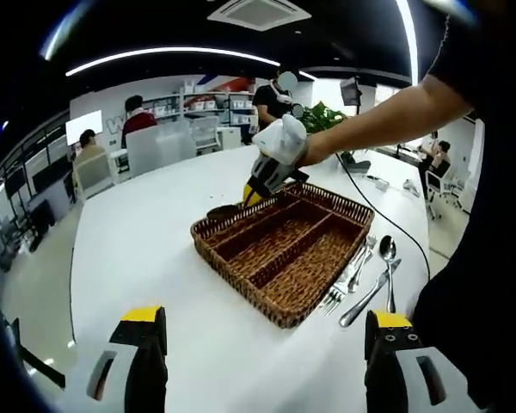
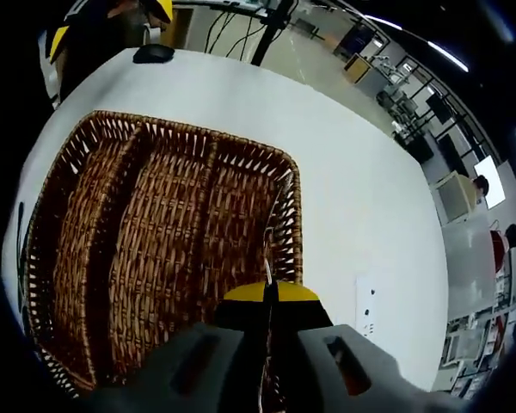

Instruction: Arrange the knives, forks, and spoons in their matching storage slots by inserting each utensil handle-first until every utensil is classified and aligned in the correct compartment

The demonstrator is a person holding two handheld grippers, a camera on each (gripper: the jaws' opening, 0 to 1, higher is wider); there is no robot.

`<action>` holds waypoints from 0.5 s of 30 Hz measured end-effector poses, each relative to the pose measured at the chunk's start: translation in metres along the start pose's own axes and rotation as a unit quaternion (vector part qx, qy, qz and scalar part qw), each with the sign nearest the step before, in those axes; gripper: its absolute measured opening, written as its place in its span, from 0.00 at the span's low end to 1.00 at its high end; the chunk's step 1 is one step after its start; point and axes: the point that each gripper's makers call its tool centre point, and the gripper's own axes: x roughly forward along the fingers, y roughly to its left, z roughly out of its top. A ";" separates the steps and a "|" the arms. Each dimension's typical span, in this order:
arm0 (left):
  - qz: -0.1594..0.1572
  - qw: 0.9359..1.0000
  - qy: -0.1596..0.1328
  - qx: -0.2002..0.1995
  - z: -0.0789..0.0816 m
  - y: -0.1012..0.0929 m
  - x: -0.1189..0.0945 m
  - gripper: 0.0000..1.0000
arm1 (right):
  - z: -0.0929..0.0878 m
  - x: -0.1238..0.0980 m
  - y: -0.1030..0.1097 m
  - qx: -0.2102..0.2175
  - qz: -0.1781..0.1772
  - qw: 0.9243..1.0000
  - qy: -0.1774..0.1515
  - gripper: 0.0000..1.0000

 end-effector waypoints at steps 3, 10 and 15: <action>-0.003 1.000 0.000 0.000 0.000 0.000 -0.001 0.99 | -0.002 0.008 -0.002 0.003 -0.013 1.000 0.006 0.00; -0.001 1.000 0.001 -0.006 -0.002 0.001 -0.003 0.99 | -0.006 0.018 0.001 -0.013 -0.022 1.000 0.014 0.00; 0.002 1.000 0.003 -0.008 -0.006 0.003 -0.006 0.99 | -0.005 0.022 0.002 -0.028 -0.033 0.999 0.015 0.00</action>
